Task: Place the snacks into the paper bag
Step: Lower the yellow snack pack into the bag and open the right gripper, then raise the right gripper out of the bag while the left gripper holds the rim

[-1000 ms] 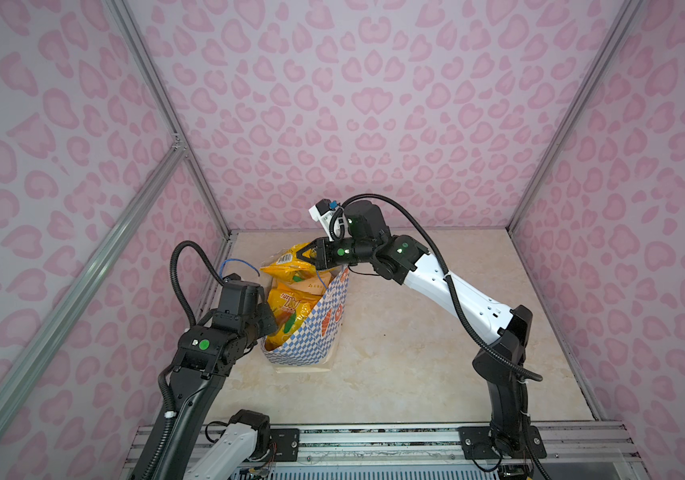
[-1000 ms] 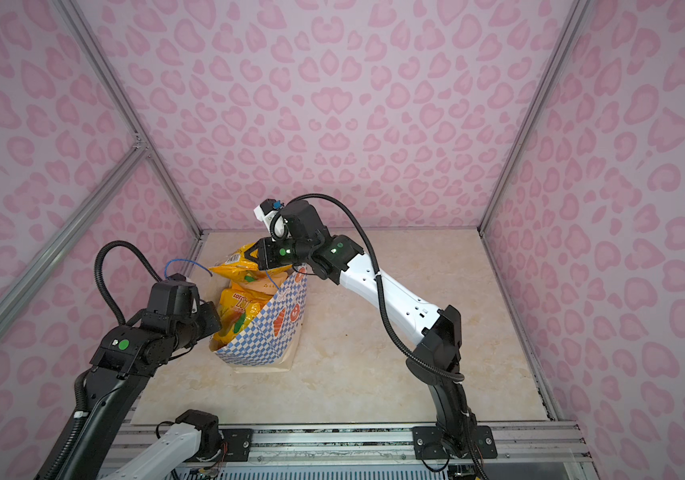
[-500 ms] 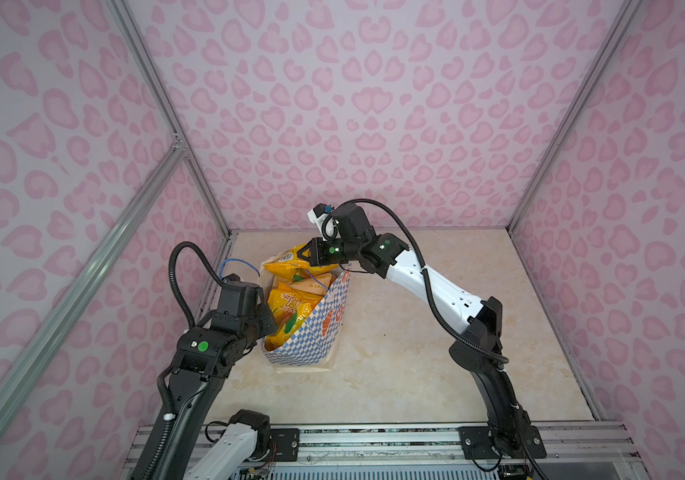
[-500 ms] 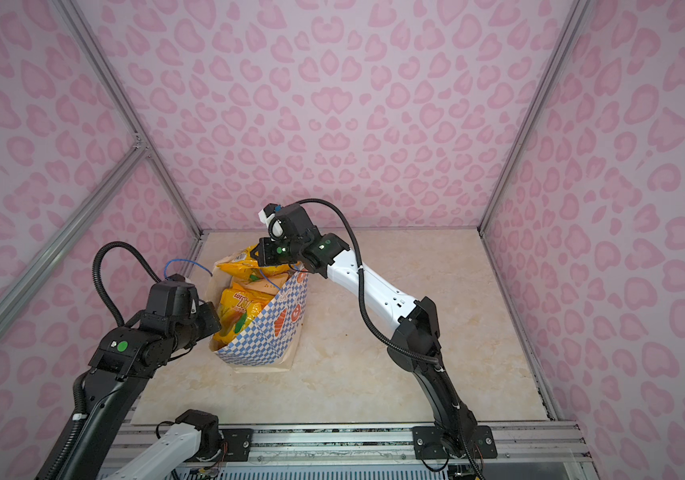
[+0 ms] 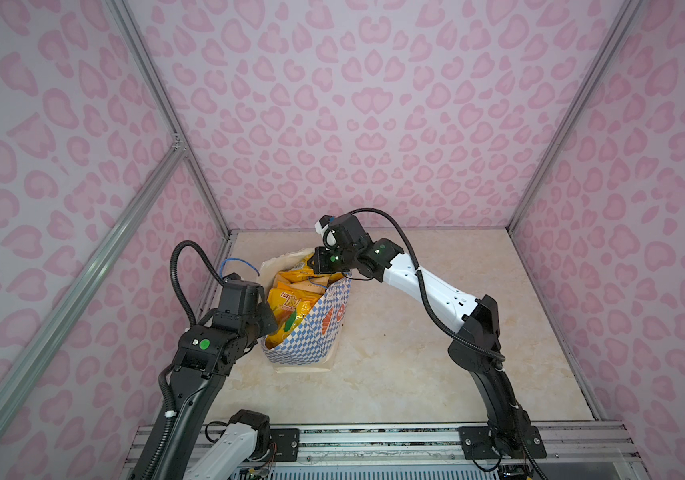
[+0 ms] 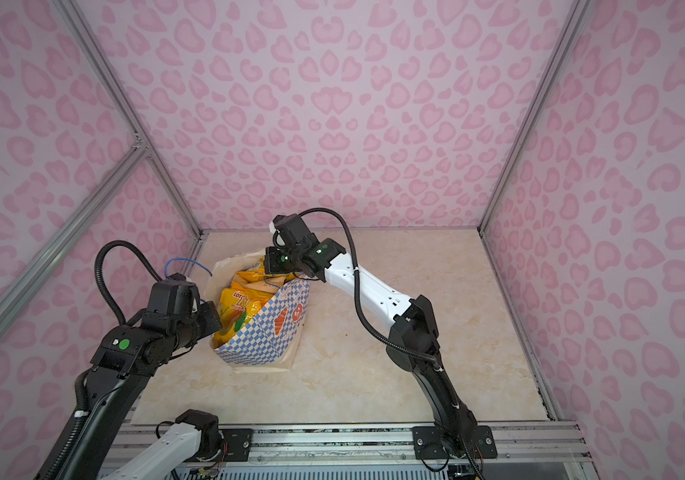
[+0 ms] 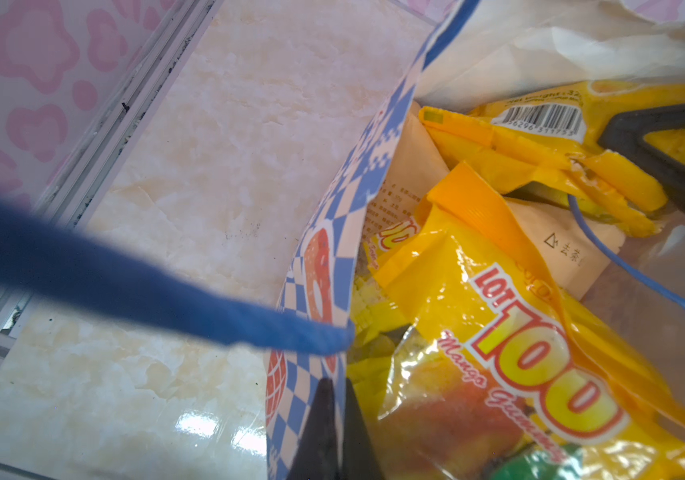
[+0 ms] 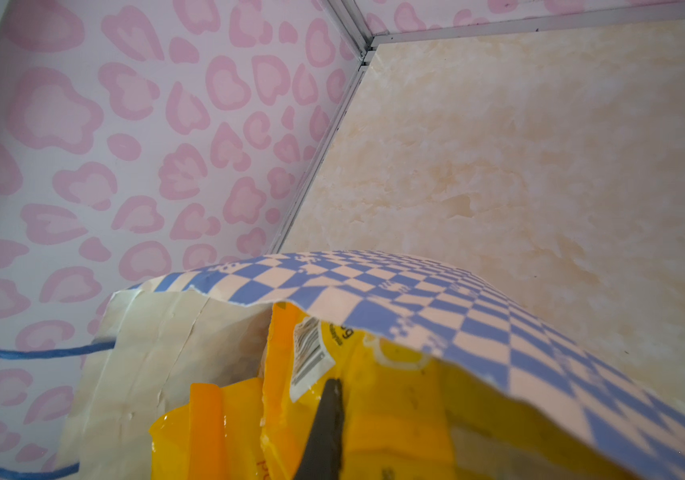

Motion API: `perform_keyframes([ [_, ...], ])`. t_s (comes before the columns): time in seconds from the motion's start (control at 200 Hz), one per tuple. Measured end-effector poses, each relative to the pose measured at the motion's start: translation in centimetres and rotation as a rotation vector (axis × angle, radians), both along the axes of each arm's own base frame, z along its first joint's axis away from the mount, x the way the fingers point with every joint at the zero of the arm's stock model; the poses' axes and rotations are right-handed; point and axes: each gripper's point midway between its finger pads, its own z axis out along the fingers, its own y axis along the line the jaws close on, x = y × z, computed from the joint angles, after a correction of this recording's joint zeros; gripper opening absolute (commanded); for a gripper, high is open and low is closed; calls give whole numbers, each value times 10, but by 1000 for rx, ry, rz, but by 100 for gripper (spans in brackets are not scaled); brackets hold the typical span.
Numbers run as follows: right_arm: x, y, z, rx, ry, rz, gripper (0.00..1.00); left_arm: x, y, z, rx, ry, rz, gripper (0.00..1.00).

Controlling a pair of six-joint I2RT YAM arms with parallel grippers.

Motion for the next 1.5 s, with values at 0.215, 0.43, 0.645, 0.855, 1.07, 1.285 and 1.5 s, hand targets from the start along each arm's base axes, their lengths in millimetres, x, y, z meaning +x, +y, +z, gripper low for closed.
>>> perform_keyframes([
  [0.215,3,4,12,21,-15,-3,36,1,0,0,0,1,0,5],
  [0.43,-3,1,41,48,-62,5,52,1,0,0,1,4,1,5],
  [0.645,-31,-6,115,92,-233,42,69,2,-1,7,-2,-5,-2,19],
  [0.855,-60,-27,135,33,-331,39,83,5,0,35,-12,-81,-3,85],
  [1.07,-58,-34,81,-100,-279,9,97,6,9,57,-3,-112,28,100],
  [1.285,-64,-13,68,-105,-250,22,98,13,14,61,-38,-98,43,98],
  [1.5,-73,-9,46,-131,-169,-17,98,27,3,64,-95,-72,-19,99],
])
